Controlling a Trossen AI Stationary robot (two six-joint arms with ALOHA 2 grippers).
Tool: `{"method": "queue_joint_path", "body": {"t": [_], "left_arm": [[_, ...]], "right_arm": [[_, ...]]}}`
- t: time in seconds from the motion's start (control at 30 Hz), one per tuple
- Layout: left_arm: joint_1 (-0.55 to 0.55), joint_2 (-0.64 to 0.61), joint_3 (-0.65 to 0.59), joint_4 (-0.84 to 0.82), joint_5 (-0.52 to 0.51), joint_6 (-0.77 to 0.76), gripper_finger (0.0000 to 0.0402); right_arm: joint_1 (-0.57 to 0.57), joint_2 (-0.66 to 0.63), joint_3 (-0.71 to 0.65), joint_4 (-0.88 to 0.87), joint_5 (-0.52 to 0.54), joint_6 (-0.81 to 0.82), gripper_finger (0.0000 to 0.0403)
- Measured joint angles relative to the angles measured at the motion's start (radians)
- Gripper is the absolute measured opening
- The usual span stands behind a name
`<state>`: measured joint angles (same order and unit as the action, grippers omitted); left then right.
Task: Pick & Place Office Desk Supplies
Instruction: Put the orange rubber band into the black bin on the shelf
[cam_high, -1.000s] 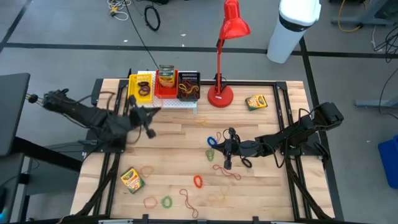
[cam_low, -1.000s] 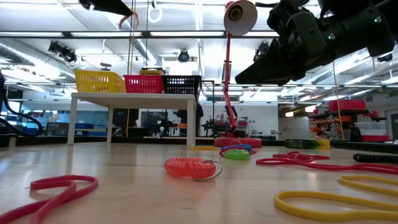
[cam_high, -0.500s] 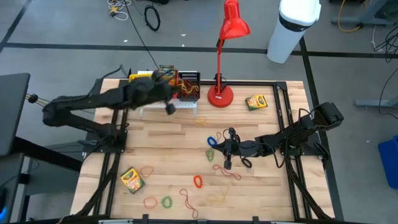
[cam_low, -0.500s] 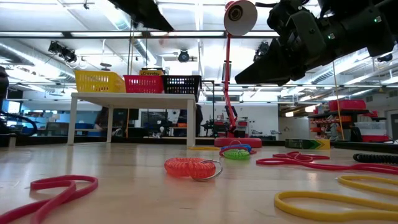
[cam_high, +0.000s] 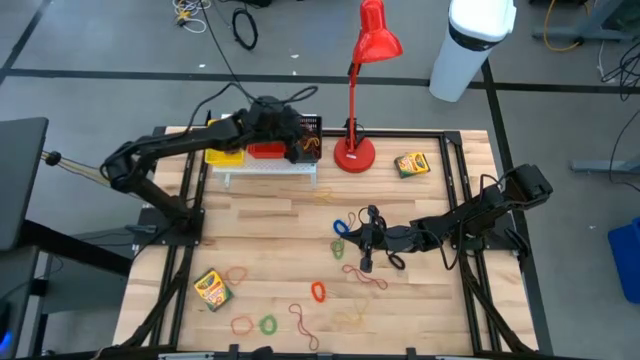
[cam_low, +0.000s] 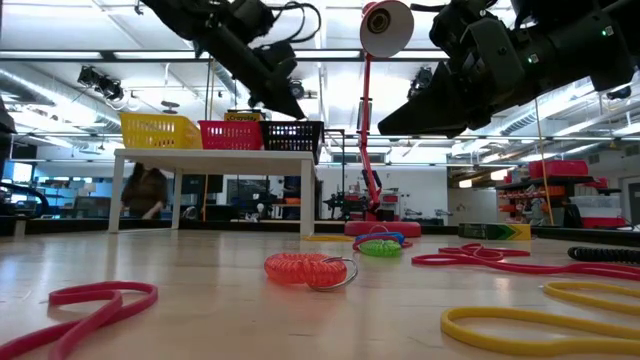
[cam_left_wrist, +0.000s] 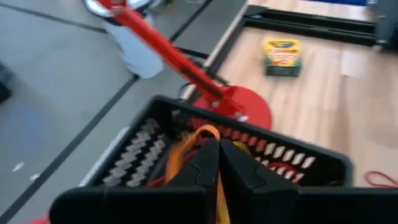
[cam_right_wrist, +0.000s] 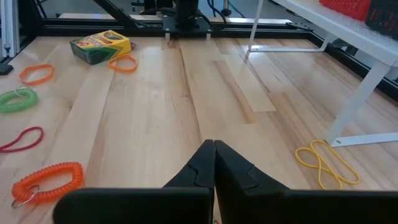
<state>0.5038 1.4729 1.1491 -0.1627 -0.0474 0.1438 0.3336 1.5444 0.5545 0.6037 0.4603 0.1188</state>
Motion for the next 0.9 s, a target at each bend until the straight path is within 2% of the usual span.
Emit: {"method": "queue_joint_path", "body": {"t": [0.2,0.47,0.6,0.8,0.9], "left_arm": [[-0.007,0.014,0.001,0.0,0.005,0.014,0.0075],[-0.032,-0.087,0.001,-0.027,-0.001,0.043,0.016],[-0.054,-0.115,0.001,-0.061,-0.005,0.061,0.017],[-0.057,-0.095,-0.027,-0.091,-0.064,0.053,0.0162],[-0.049,-0.079,-0.036,-0.093,-0.074,0.051,0.0175]], "right_arm": [[0.0,0.0,0.0,0.0,0.0,-0.003,0.0005],[0.0,0.0,0.0,-0.002,-0.008,-0.003,0.0005],[0.0,0.0,0.0,-0.002,-0.008,-0.003,0.0005],[0.0,0.0,0.0,-0.002,-0.008,-0.002,0.0005],[0.0,0.0,0.0,-0.002,-0.008,-0.002,0.0005]]}}
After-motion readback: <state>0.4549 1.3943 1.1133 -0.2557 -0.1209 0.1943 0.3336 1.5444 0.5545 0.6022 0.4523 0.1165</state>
